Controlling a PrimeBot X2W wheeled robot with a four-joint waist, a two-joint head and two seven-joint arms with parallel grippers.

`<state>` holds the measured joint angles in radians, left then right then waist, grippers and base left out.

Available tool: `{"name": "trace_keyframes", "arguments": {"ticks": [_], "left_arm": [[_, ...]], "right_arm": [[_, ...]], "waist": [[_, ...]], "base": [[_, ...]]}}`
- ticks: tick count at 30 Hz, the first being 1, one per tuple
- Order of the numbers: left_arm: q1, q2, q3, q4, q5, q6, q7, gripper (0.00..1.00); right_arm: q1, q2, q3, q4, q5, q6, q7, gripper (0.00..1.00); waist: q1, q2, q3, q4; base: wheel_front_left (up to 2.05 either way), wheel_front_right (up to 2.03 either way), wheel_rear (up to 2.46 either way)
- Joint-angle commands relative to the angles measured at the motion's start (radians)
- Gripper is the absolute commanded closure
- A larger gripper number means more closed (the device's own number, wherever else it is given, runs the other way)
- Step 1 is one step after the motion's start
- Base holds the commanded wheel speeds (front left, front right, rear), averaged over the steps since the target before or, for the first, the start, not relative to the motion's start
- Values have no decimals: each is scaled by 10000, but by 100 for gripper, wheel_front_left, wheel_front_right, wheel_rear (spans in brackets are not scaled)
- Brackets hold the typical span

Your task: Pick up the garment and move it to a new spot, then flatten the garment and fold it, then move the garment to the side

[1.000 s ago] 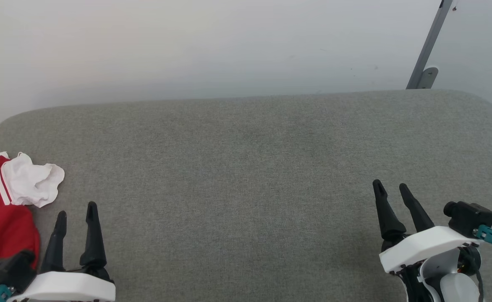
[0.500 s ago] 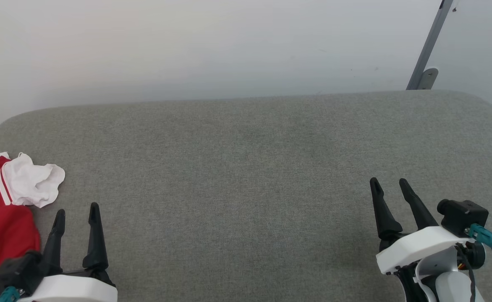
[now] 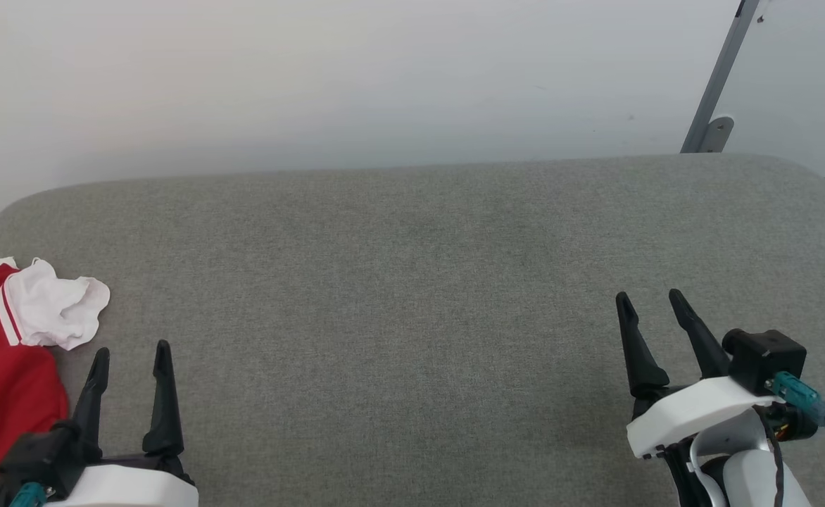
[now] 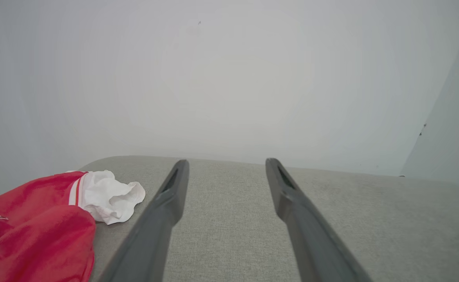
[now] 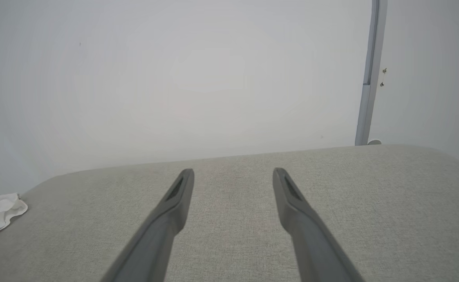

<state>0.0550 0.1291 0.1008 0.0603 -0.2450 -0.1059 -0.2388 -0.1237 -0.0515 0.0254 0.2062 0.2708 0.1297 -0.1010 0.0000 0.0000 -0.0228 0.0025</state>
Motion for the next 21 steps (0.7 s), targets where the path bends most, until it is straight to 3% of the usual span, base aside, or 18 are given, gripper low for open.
{"name": "trace_keyframes", "arguments": {"ticks": [1, 13, 21], "left_arm": [[115, 53, 35, -57, 170, -54, -78, 0], [144, 99, -56, -74, 837, -137, -287, 0], [117, 100, -101, -12, 603, -163, -280, 0]], "right_arm": [[-115, 2, 5, -49, -153, 17, -99, 0], [-114, 5, 37, -107, -1105, 10, -354, 0], [-55, 9, 22, -148, -1155, 10, -430, 0]], "waist": [[0, 0, -3, 0], [0, 0, -10, 16], [0, 0, 16, 14]], "base": [[0, 0, 0], [0, 0, 0], [0, 0, 0]]}}
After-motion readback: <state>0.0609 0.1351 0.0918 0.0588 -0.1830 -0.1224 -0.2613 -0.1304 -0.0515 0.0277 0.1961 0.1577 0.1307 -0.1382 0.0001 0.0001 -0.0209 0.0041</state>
